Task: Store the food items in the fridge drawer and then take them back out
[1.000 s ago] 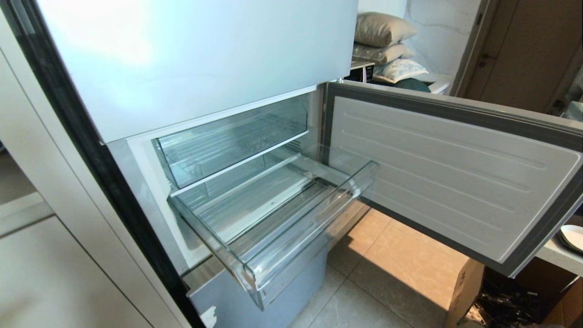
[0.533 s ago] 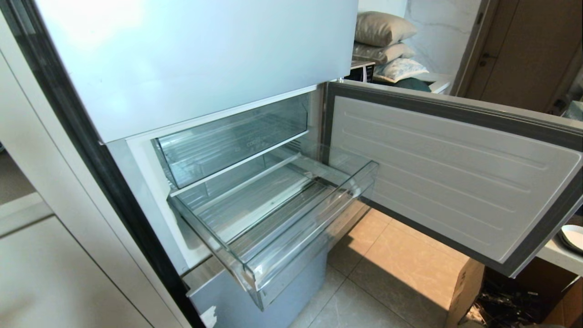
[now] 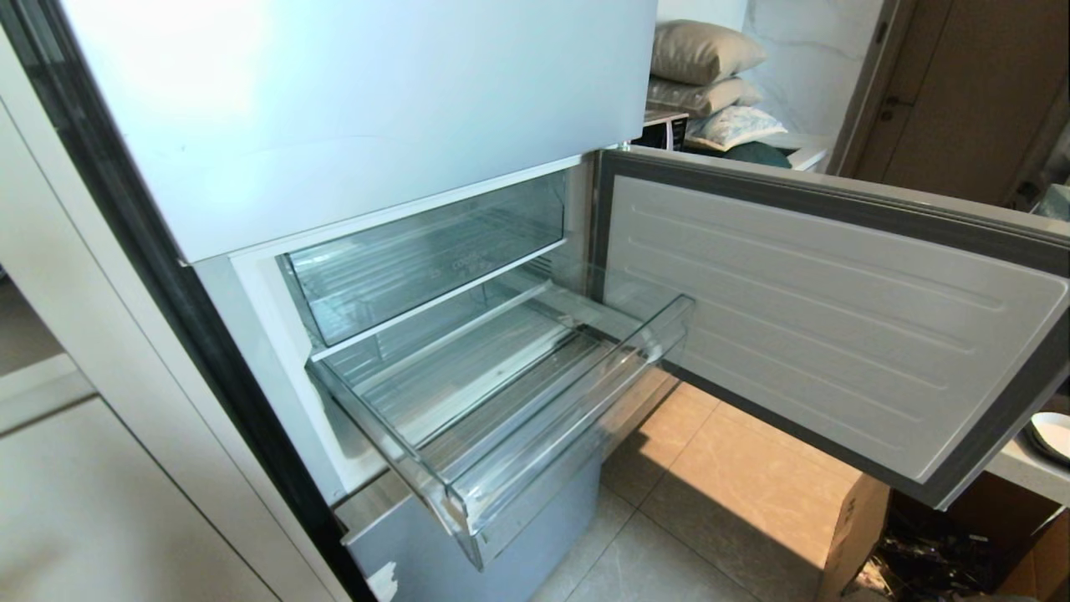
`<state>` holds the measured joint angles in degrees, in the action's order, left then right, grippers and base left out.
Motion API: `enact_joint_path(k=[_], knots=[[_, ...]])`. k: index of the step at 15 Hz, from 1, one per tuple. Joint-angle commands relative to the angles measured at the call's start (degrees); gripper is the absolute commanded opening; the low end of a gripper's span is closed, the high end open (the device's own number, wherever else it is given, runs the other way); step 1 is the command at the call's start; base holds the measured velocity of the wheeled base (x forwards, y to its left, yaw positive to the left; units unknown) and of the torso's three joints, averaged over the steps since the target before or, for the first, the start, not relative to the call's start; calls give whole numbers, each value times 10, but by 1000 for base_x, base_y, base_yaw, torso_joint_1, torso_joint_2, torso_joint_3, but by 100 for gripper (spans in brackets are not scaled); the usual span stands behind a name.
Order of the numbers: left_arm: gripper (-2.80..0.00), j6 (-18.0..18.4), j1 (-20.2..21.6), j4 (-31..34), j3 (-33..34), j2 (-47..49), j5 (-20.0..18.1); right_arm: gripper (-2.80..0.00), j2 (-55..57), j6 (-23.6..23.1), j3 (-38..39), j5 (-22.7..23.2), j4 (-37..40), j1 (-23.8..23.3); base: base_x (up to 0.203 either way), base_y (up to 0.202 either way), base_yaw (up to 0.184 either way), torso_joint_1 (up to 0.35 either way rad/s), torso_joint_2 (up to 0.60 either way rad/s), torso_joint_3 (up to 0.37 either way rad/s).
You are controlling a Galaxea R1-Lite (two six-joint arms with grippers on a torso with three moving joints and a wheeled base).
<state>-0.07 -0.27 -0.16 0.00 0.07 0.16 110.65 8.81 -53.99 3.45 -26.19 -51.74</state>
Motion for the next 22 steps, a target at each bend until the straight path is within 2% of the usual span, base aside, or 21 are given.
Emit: enact_joint_path(k=[1,5,11,22], knots=[[-280,0,0,0,0,0,0,-280,42,6,-26,1,-2,11,0,0,0,0,0,0],[-280,0,0,0,0,0,0,-280,102,35,-90,1,-5,41,0,0,0,0,0,0],[-280,0,0,0,0,0,0,-280,128,65,-137,1,-7,75,0,0,0,0,0,0],[-280,0,0,0,0,0,0,-280,150,72,-149,0,-6,99,0,0,0,0,0,0]])
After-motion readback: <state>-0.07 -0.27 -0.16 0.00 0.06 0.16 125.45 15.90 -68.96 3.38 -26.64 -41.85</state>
